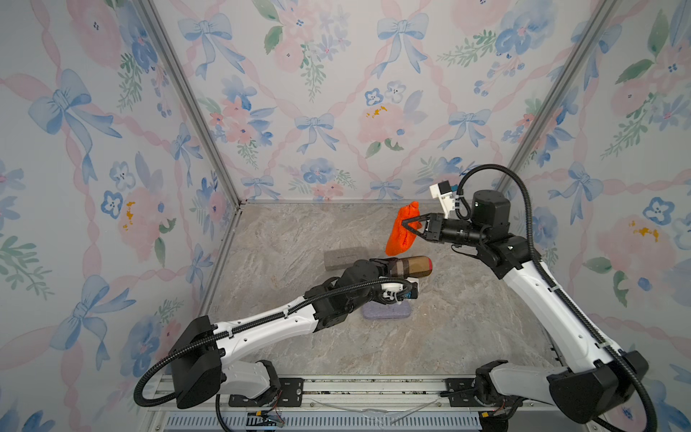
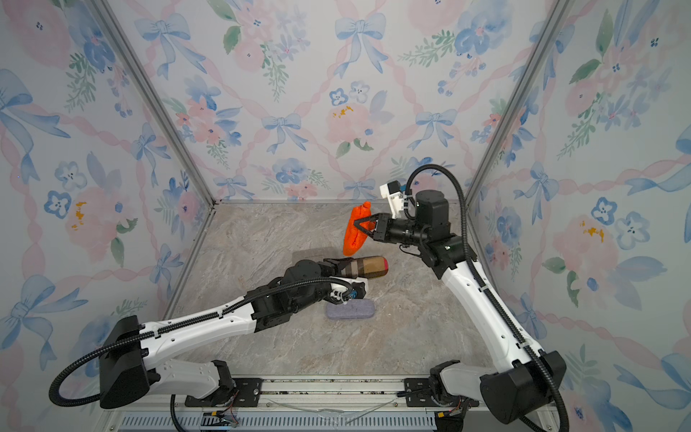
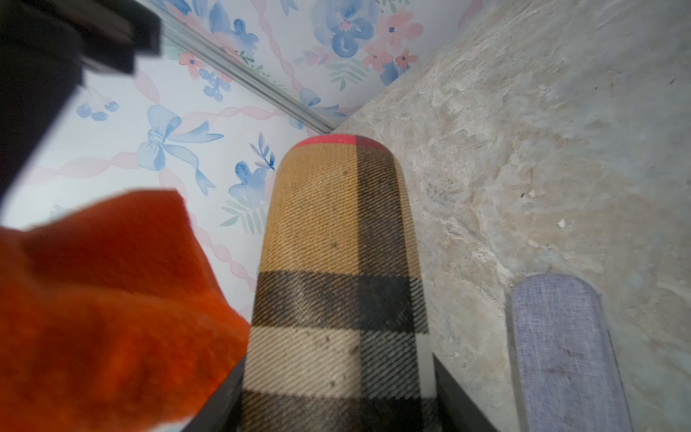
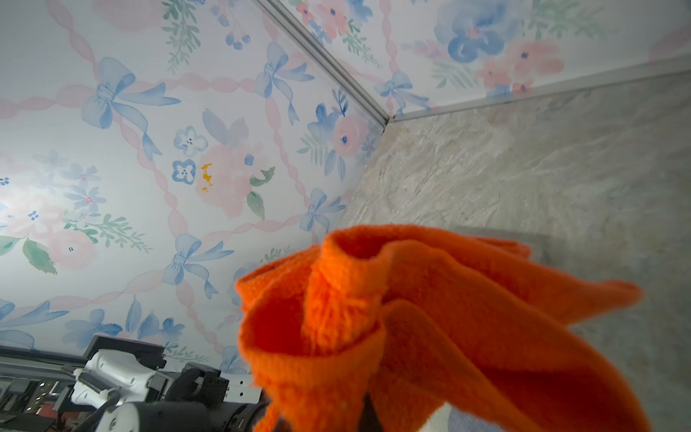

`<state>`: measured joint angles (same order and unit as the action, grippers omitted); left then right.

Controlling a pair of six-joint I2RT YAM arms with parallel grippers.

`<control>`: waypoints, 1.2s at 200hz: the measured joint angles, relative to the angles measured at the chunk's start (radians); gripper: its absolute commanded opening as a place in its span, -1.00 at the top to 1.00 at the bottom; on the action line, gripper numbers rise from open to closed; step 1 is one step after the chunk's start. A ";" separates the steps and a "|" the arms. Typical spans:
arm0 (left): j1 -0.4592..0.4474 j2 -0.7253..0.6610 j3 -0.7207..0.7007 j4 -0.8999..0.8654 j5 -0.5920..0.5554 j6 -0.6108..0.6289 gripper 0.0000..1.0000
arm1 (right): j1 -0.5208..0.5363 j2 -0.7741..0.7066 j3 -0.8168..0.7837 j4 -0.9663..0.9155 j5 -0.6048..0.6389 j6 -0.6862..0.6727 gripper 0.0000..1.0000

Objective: Wipe the eyeglass case
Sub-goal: Wipe the dirt from the eyeglass case.

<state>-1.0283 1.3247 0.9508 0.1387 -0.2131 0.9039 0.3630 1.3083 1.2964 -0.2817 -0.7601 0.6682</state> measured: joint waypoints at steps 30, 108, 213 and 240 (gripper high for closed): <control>-0.001 -0.007 -0.050 0.061 -0.061 0.057 0.44 | -0.050 -0.005 -0.104 -0.044 -0.019 0.011 1.00; -0.004 -0.032 -0.073 0.089 -0.087 0.090 0.43 | 0.003 -0.016 -0.096 -0.122 -0.017 -0.071 1.00; 0.017 -0.035 -0.089 0.098 -0.082 0.080 0.43 | -0.040 -0.042 -0.070 -0.212 0.027 -0.163 1.00; 0.020 -0.035 -0.090 0.086 -0.095 0.075 0.44 | 0.074 0.032 -0.034 -0.159 0.040 -0.157 1.00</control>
<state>-1.0084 1.2892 0.8612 0.2249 -0.3084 0.9787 0.4366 1.3399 1.2621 -0.4412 -0.7204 0.5114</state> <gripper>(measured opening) 0.608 0.092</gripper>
